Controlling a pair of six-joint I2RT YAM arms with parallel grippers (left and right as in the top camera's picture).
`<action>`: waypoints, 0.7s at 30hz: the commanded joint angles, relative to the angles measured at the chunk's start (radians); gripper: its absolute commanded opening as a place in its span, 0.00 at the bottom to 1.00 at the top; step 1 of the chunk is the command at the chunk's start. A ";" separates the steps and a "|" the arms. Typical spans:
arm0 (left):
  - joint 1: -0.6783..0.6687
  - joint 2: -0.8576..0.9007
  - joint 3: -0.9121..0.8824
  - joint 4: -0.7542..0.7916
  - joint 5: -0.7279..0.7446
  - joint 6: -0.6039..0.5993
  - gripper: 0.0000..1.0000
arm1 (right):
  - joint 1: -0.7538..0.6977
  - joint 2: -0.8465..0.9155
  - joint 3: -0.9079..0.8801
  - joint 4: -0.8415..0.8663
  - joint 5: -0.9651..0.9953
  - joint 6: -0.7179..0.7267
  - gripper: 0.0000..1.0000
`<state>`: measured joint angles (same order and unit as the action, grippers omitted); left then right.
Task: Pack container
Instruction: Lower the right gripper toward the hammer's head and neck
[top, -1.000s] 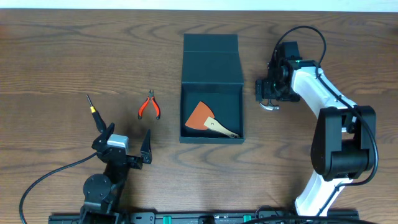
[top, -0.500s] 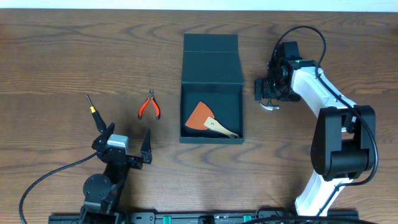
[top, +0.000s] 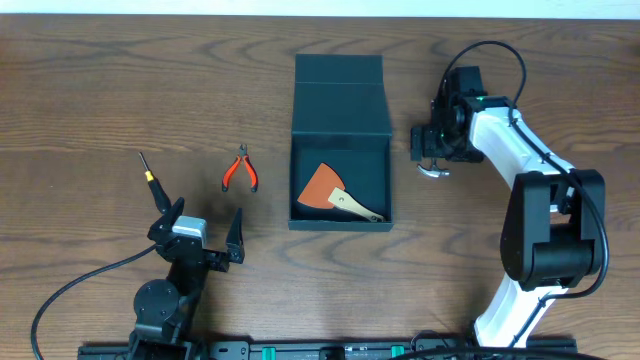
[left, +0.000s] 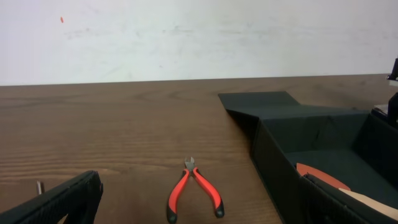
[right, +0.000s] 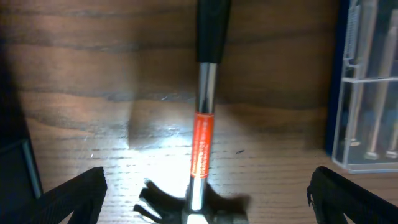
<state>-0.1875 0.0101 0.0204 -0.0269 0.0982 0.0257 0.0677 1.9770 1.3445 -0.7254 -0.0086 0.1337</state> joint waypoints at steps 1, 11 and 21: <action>-0.006 -0.006 -0.016 -0.036 0.022 -0.005 0.99 | -0.013 0.008 -0.004 0.013 -0.007 0.028 0.96; -0.006 -0.006 -0.016 -0.036 0.022 -0.005 0.99 | -0.015 0.008 -0.004 0.023 -0.026 0.039 0.96; -0.006 -0.006 -0.016 -0.036 0.022 -0.005 0.99 | -0.015 0.009 -0.008 0.018 -0.026 0.045 0.96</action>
<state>-0.1875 0.0101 0.0200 -0.0269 0.0982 0.0257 0.0608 1.9770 1.3445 -0.7067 -0.0273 0.1577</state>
